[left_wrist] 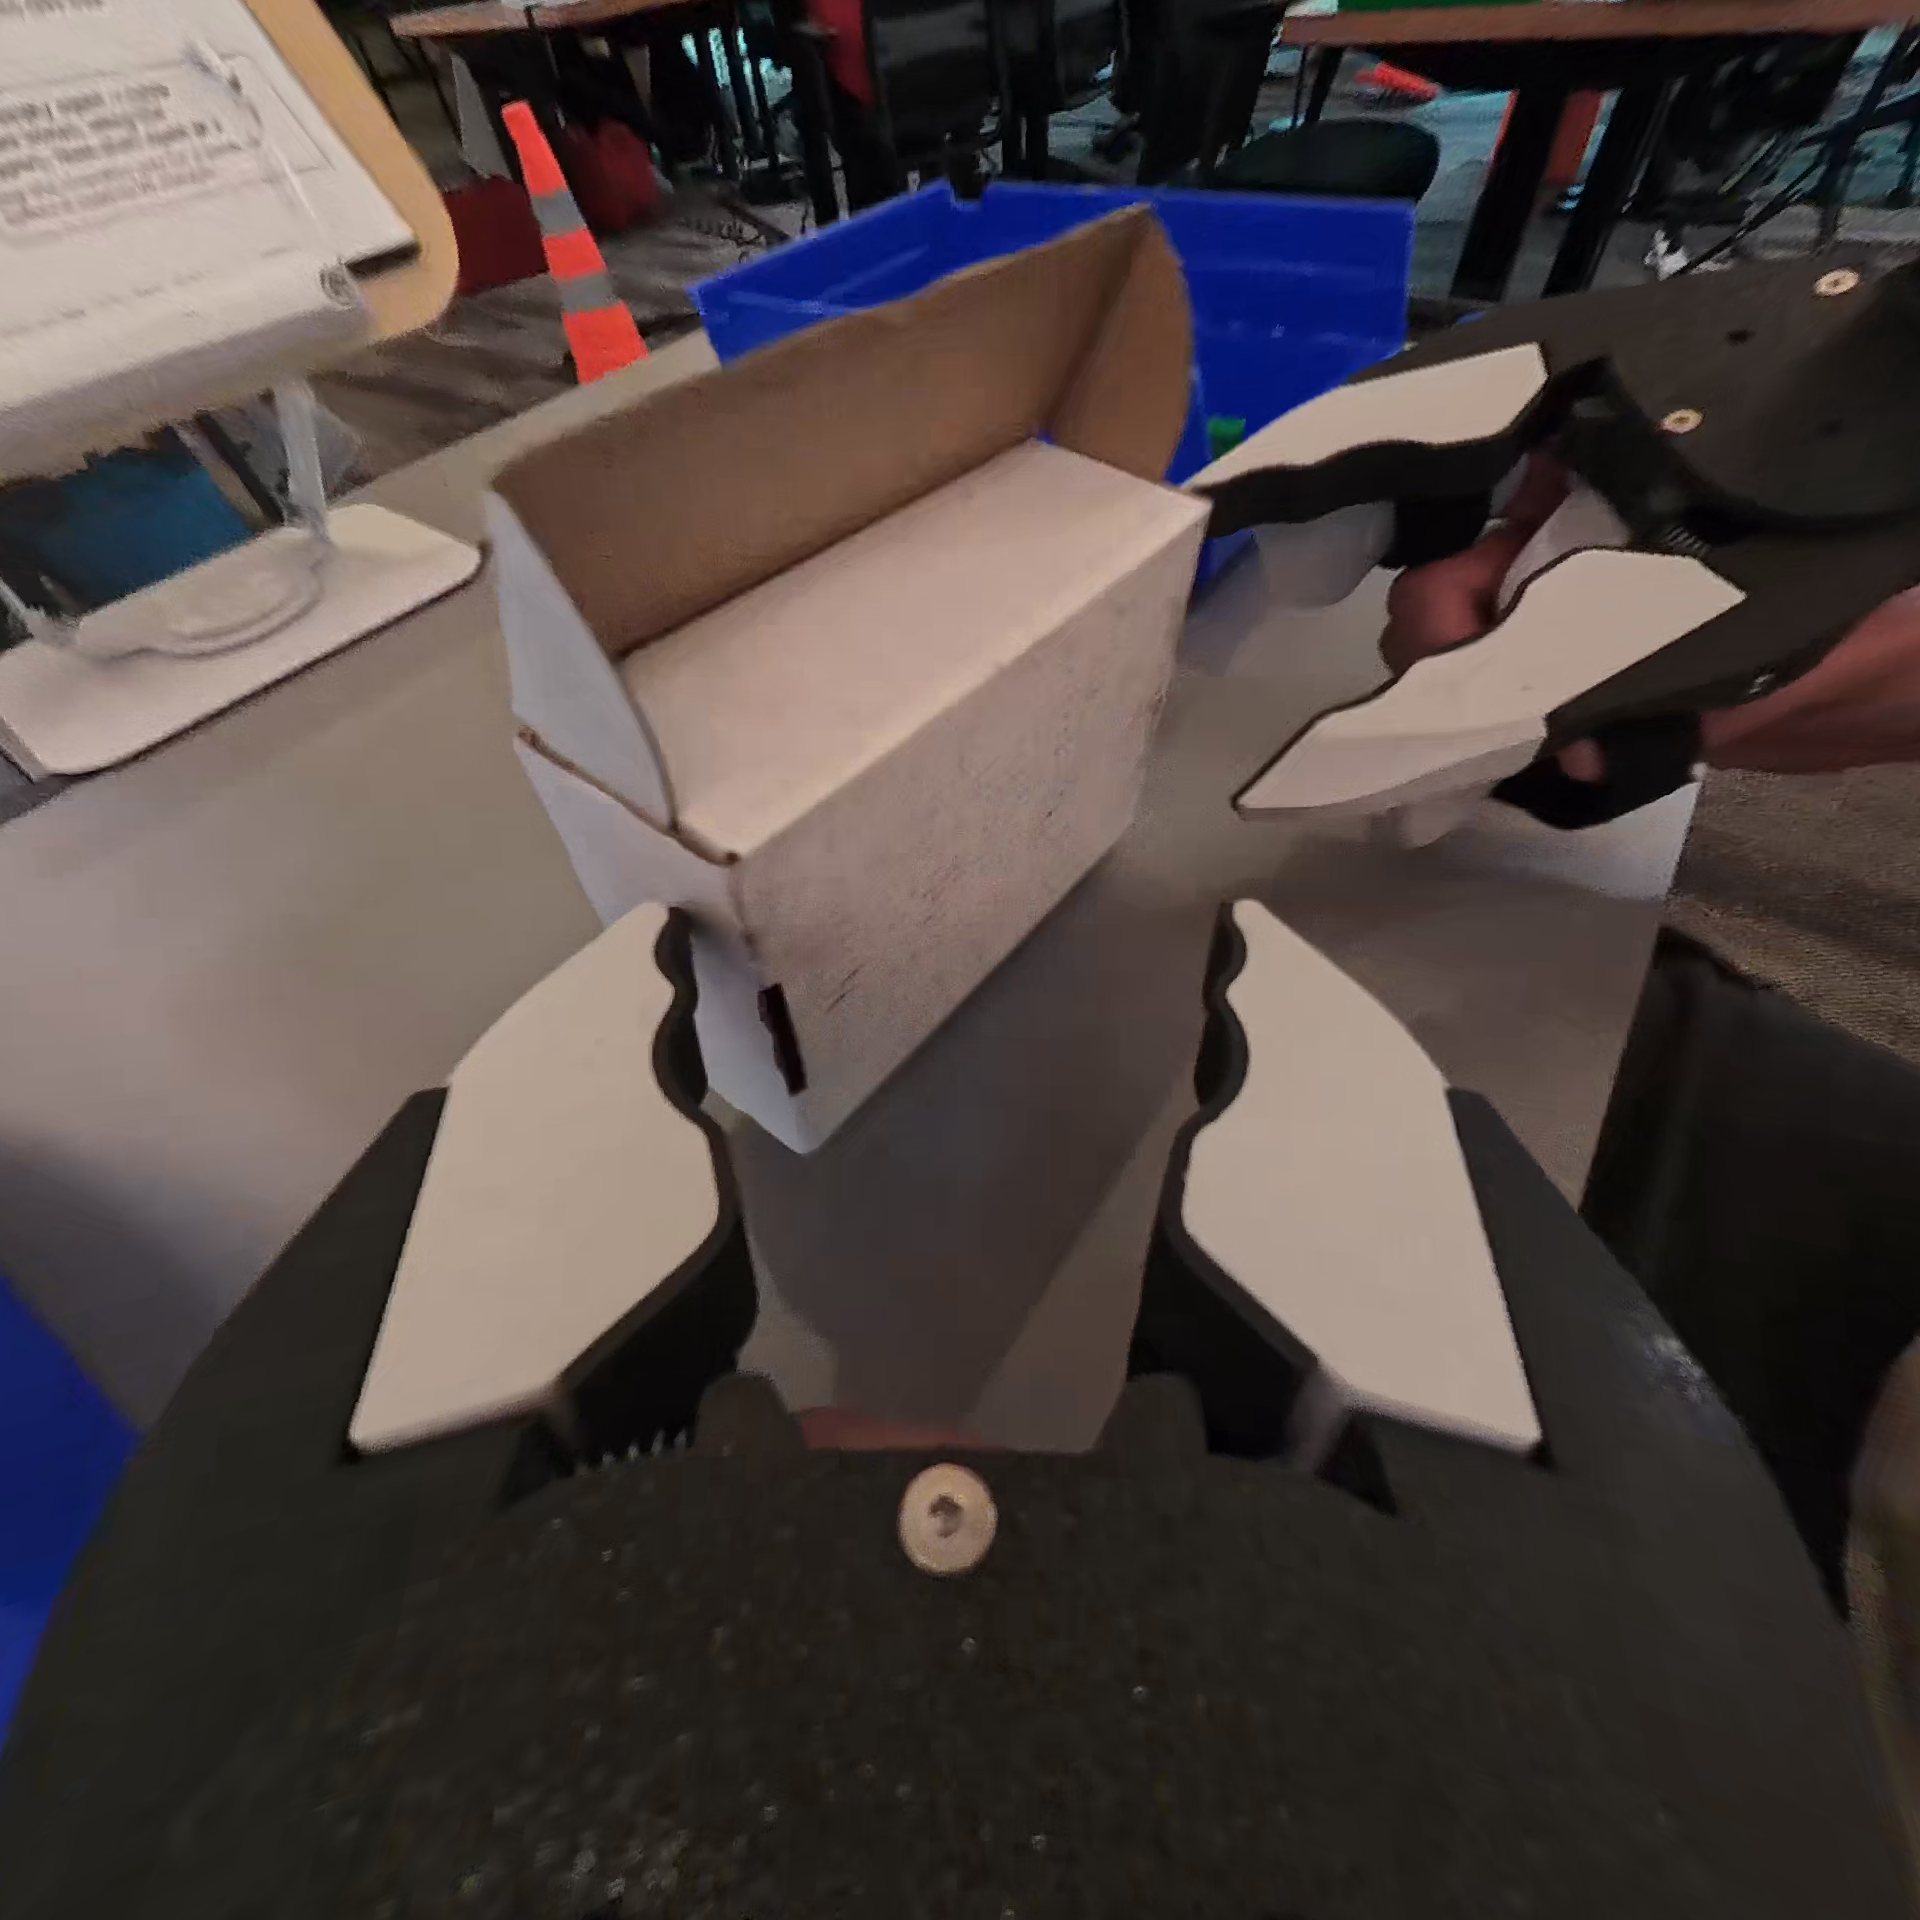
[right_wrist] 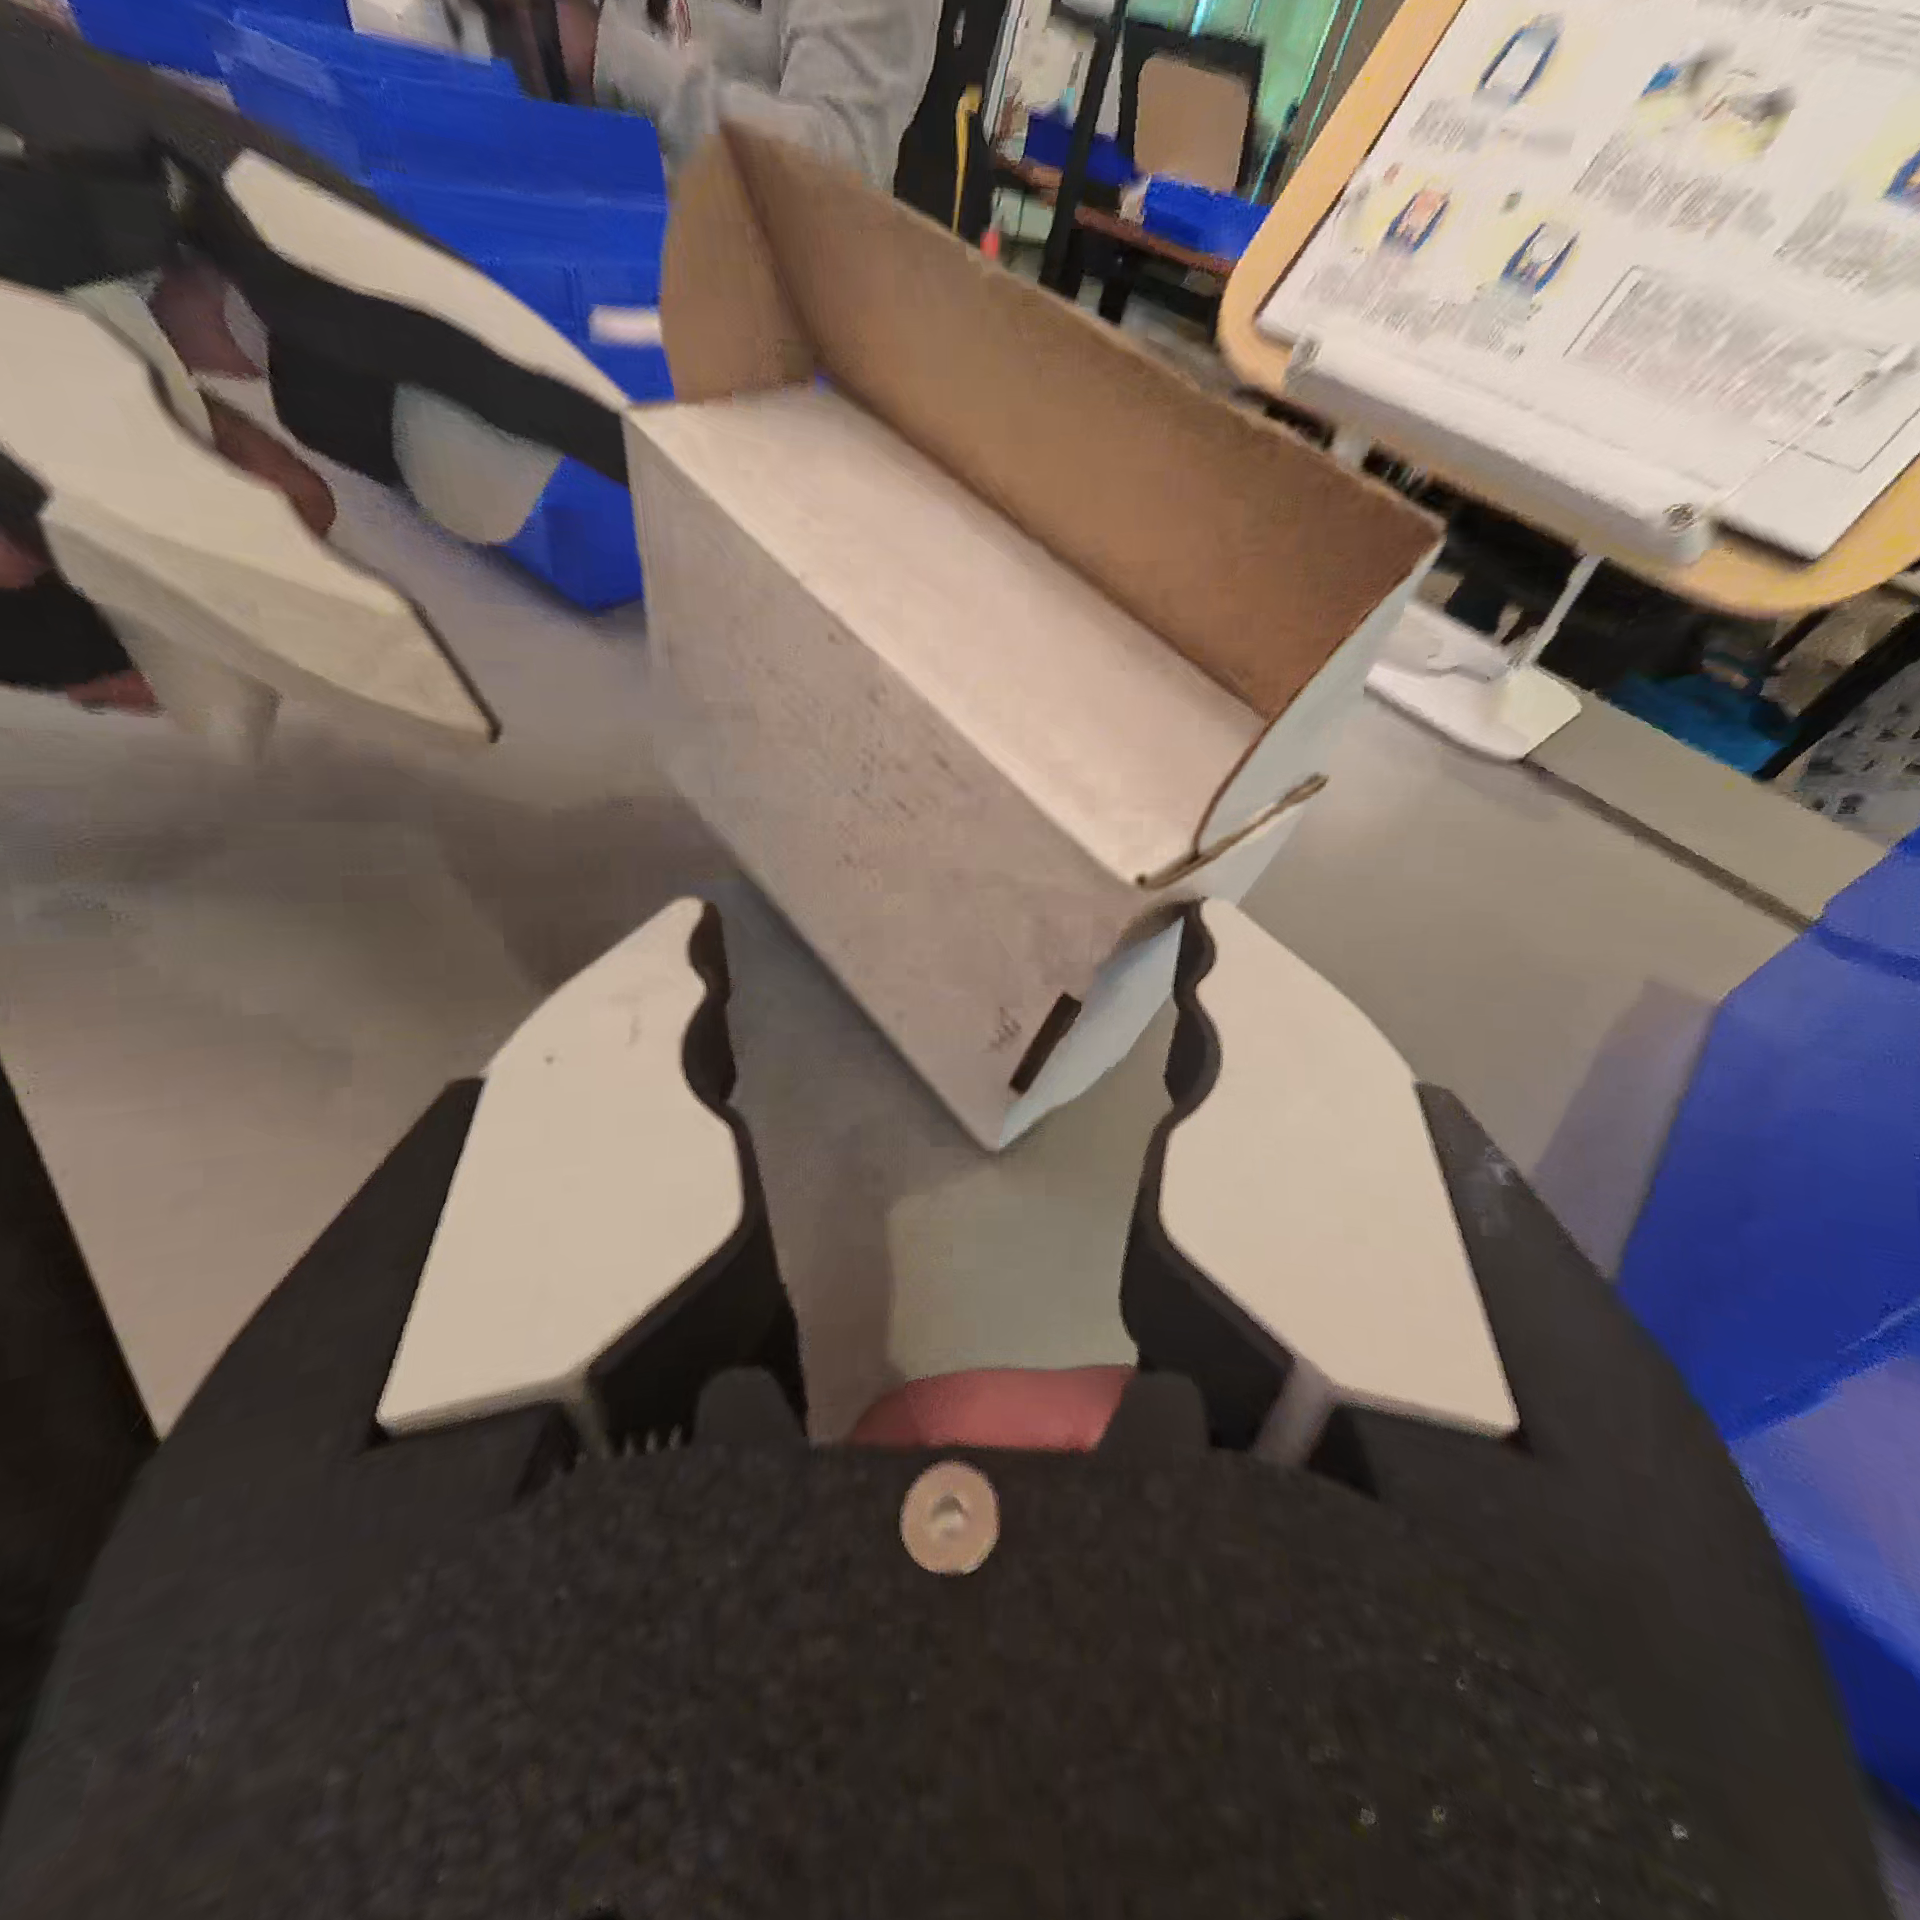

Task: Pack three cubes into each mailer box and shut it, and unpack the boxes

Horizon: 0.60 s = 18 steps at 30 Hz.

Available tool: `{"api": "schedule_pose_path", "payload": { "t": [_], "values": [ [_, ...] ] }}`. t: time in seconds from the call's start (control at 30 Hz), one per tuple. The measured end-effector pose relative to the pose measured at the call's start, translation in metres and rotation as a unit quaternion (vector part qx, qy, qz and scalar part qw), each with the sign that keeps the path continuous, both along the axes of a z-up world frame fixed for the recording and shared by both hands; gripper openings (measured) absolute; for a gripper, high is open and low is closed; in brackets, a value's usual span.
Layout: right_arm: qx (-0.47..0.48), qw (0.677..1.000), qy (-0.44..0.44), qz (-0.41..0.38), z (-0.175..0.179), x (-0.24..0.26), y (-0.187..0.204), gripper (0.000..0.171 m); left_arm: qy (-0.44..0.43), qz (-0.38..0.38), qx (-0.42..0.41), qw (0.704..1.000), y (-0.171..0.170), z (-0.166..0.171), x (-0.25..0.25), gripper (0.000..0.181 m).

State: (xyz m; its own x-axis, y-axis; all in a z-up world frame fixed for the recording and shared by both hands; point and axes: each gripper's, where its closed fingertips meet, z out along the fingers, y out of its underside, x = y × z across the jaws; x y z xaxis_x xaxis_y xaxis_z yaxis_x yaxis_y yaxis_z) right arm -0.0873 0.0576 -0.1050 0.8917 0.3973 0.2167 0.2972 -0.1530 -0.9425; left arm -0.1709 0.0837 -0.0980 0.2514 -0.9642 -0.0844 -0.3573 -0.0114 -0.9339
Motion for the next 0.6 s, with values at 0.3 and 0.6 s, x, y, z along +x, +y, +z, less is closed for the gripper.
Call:
{"api": "schedule_pose_path", "payload": {
  "t": [0.3, 0.6],
  "values": [
    [-0.03, 0.998, 0.056, -0.019, -0.002, 0.011, 0.001, 0.059, -0.051, 0.019, -0.073, 0.996, 0.014, 0.004, -0.014, 0.057],
    [0.003, 0.993, 0.053, -0.103, 0.028, 0.028, 0.018, 0.039, -0.041, 0.14, -0.037, 0.989, 0.035, 0.03, -0.01, 0.024]
  ]
}}
